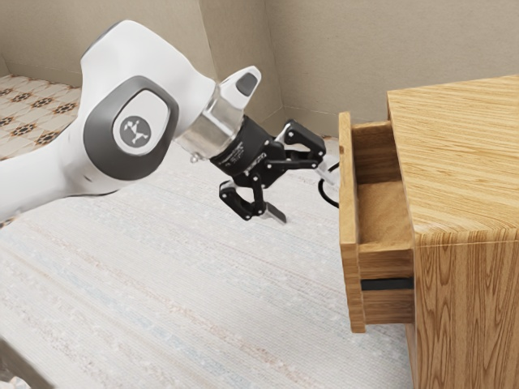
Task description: Pull the drawer handle with one arm to open the drawer
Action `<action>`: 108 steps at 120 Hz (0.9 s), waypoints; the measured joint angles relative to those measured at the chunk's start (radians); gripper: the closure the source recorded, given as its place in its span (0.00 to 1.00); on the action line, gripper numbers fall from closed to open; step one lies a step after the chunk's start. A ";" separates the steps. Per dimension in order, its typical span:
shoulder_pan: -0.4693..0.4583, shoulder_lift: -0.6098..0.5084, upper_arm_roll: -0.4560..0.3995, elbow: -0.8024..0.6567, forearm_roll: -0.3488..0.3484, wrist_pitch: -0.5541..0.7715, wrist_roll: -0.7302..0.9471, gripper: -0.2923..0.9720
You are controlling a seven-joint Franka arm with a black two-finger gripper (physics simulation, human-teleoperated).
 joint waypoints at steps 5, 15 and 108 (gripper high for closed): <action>-0.010 -0.007 0.012 -0.009 0.001 0.001 0.001 0.23; -0.025 -0.025 0.035 -0.028 0.003 0.002 0.005 0.23; -0.057 -0.193 0.134 -0.179 0.045 0.011 0.025 0.23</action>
